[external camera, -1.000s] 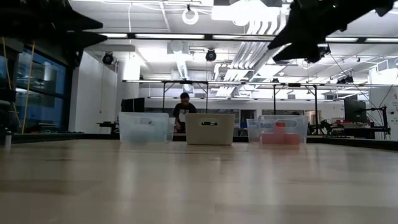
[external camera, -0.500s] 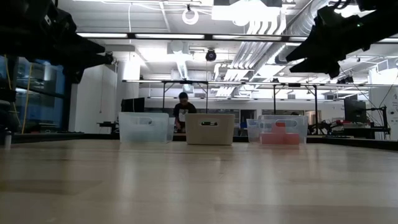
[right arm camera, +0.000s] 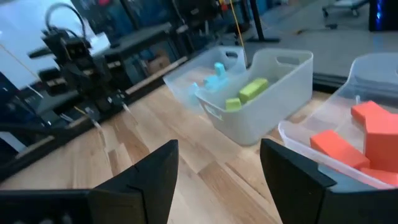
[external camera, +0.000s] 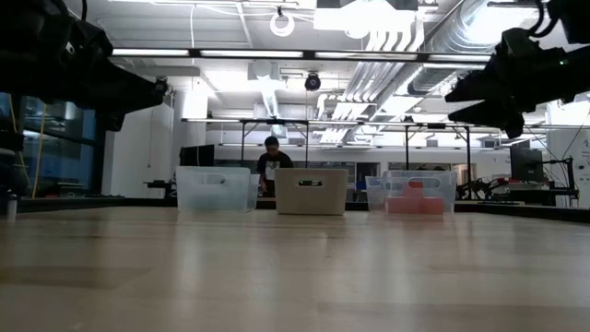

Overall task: Sort & place blocks by color
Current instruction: Return to Home Position

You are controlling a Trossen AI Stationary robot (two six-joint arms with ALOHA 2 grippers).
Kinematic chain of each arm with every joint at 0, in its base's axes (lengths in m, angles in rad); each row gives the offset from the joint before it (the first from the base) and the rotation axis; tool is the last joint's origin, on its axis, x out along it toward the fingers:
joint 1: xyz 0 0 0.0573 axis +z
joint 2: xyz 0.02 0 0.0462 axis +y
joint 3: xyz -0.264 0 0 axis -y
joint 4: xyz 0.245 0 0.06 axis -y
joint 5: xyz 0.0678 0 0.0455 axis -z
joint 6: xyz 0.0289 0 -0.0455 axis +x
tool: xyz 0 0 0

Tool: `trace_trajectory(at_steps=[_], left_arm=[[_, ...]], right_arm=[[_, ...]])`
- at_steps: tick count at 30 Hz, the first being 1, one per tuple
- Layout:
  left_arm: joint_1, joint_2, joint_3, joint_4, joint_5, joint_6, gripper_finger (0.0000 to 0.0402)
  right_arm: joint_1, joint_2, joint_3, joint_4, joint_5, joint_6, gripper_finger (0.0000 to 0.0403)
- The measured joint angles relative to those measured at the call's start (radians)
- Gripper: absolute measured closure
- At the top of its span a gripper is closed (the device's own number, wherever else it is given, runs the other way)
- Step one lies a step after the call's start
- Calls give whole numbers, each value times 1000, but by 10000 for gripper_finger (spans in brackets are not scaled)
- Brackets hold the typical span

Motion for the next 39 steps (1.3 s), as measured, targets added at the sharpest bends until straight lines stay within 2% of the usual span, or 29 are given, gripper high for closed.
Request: trace_trajectory(at_steps=[7,11,16,22,27,39], left_arm=[[0,-1,1,1,-28,35,275],[1,4,1,1,-30,27,275],[1,9,1,1,-42,-15,275],[0,11,1,1,-42,81,275],[0,11,1,1,-41,75,275],[0,11,1,1,-40,71,275]], right_arm=[[0,-171,-62,-33,-4,-32,185],[2,-220,-65,-41,-30,-69,185],[5,-223,-65,-42,-30,-84,185],[4,-223,-65,-42,-27,-137,185],[4,-223,-65,-42,-27,-214,185],[4,-222,-65,-43,-28,-208,185]])
